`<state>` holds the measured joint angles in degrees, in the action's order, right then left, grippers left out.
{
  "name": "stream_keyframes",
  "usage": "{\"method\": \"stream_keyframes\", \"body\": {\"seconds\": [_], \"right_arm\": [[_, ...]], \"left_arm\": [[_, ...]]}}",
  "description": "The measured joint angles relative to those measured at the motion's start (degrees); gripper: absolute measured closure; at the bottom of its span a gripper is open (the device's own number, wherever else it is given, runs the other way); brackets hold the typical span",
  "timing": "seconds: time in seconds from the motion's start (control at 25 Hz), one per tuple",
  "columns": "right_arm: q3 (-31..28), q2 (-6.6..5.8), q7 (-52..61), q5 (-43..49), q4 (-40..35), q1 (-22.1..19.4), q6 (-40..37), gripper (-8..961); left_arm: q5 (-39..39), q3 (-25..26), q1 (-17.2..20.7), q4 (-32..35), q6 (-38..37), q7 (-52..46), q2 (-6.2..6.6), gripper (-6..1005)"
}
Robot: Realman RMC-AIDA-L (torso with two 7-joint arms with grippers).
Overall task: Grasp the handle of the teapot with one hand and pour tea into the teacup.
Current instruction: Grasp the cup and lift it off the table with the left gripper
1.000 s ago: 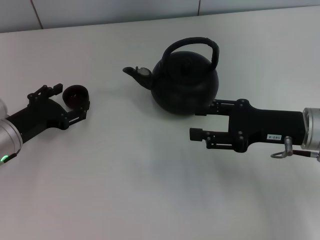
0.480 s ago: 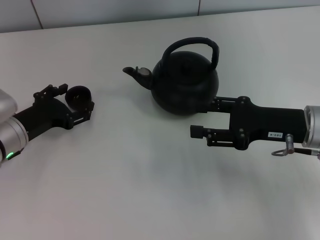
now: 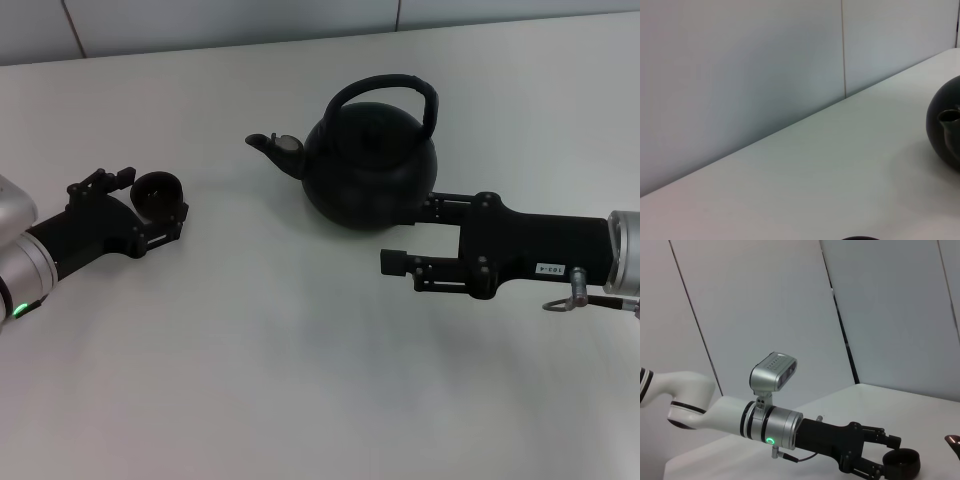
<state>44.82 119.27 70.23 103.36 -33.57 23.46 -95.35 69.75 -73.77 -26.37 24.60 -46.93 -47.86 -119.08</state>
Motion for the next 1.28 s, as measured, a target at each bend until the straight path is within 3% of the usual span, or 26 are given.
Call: {"method": "stream_keyframes", "body": {"seconds": [1.28], "right_arm": [[0.02, 0.09, -0.01, -0.62, 0.0, -0.18, -0.37, 259]], "left_arm": [[-2.22, -2.16, -0.85, -0.54, 2.28, -0.12, -0.09, 235]]}}
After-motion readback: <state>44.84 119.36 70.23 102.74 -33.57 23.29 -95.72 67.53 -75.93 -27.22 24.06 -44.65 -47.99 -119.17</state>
